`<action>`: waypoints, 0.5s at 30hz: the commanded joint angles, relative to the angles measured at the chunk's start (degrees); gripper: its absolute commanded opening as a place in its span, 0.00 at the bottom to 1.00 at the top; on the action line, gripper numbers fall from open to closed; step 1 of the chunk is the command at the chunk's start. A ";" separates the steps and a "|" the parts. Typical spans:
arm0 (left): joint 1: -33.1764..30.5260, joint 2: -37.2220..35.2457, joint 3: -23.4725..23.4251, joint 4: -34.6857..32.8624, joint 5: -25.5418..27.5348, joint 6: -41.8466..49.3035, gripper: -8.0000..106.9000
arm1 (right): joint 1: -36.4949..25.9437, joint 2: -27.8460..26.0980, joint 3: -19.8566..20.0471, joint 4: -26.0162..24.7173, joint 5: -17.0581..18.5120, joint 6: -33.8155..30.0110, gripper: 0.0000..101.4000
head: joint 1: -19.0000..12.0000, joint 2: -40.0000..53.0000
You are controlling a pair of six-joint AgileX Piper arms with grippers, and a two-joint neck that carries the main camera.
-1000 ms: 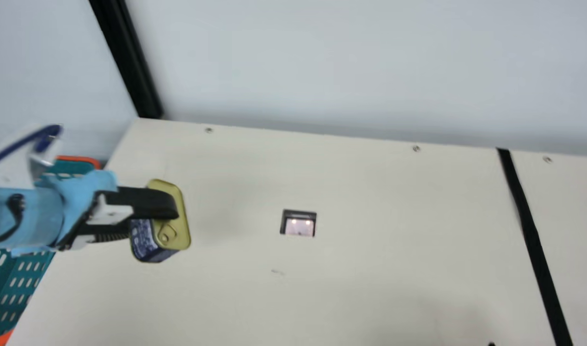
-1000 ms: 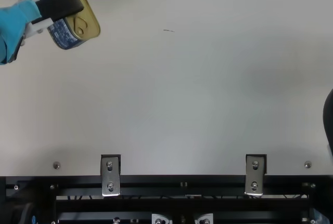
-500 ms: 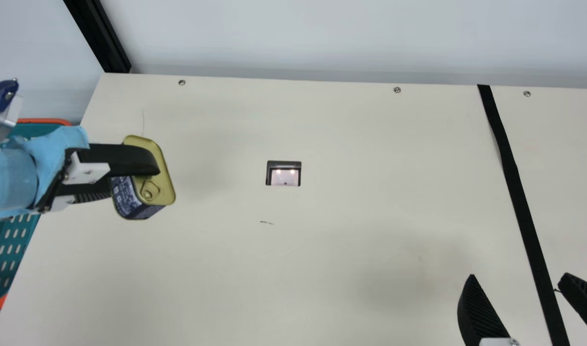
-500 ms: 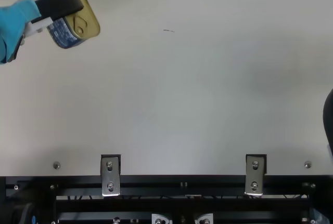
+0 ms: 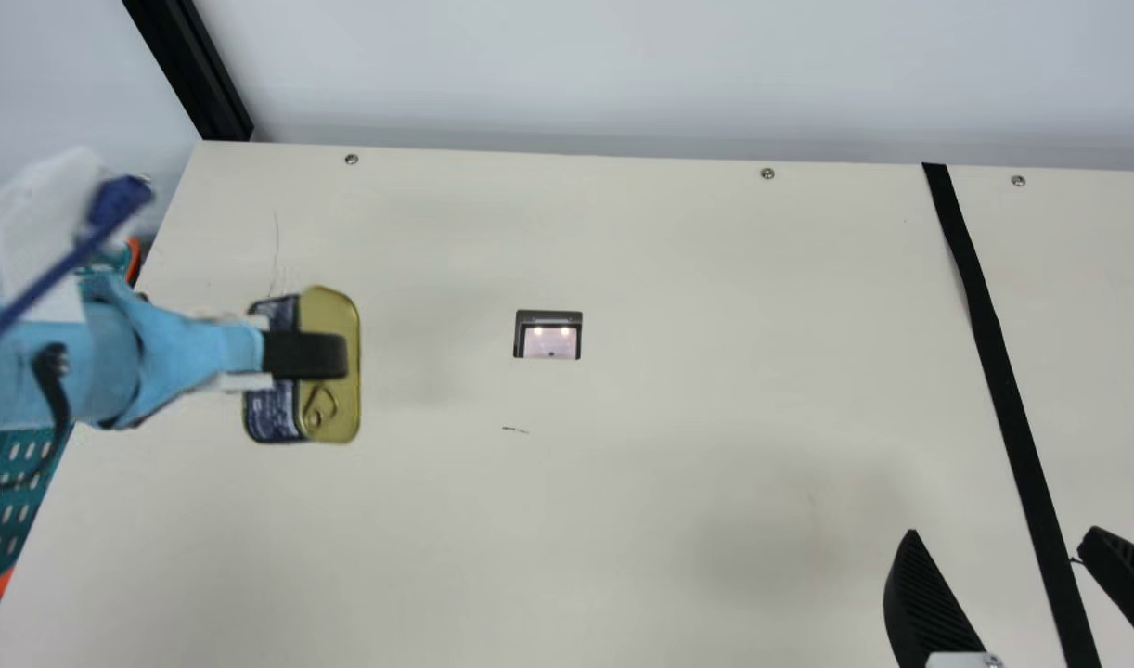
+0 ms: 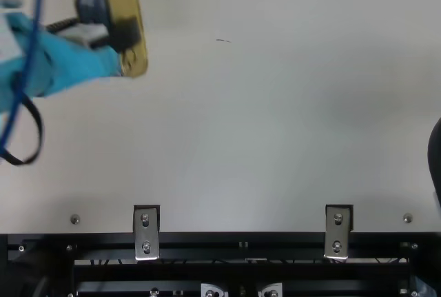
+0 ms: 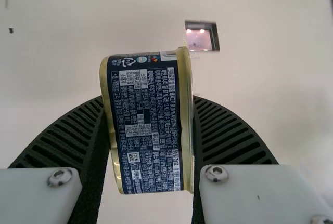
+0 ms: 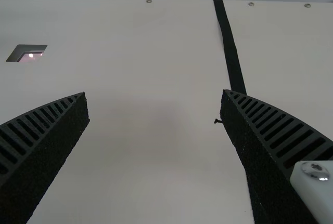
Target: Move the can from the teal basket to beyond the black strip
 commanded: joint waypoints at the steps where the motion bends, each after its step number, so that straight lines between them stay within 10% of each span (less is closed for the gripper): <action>1: -5.77 0.80 -0.79 6.61 0.99 -0.34 0.16 | 0.00 0.00 0.00 0.00 0.00 0.00 1.00 | -0.17 -0.10; 15: -24.33 8.60 -8.39 21.18 9.06 -0.75 0.16 | 0.00 0.00 0.00 0.00 0.00 0.00 1.00 | -0.17 -0.10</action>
